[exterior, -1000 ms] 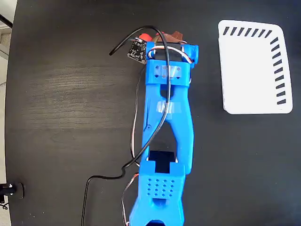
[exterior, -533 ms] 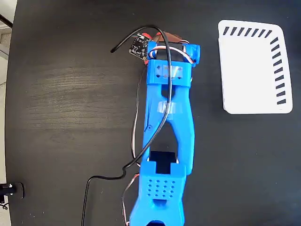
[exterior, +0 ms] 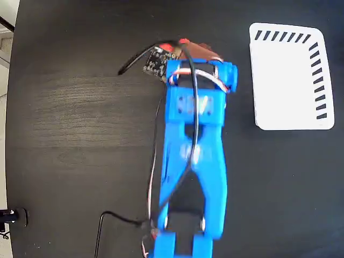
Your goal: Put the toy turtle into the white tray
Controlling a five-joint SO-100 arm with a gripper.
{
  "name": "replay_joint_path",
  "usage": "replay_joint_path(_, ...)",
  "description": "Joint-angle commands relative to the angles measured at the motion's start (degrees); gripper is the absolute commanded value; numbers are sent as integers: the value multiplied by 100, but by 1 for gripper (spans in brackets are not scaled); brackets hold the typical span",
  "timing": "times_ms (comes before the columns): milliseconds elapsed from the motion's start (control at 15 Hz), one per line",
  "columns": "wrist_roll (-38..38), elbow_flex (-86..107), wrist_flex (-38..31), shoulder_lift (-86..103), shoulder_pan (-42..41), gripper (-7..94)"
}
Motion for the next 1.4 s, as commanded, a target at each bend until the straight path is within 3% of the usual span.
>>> replay_joint_path(0,-62,44,378,1802,176,-1)
replay_joint_path(333,-369,-70,677,2355,1222,-1)
replay_joint_path(533,-940,-650,1292,1898,2030,-1)
replay_joint_path(733,-1099,-1705,1292,1011,2698,-1)
replay_joint_path(1333,-826,-4307,1160,-1740,2830,-1)
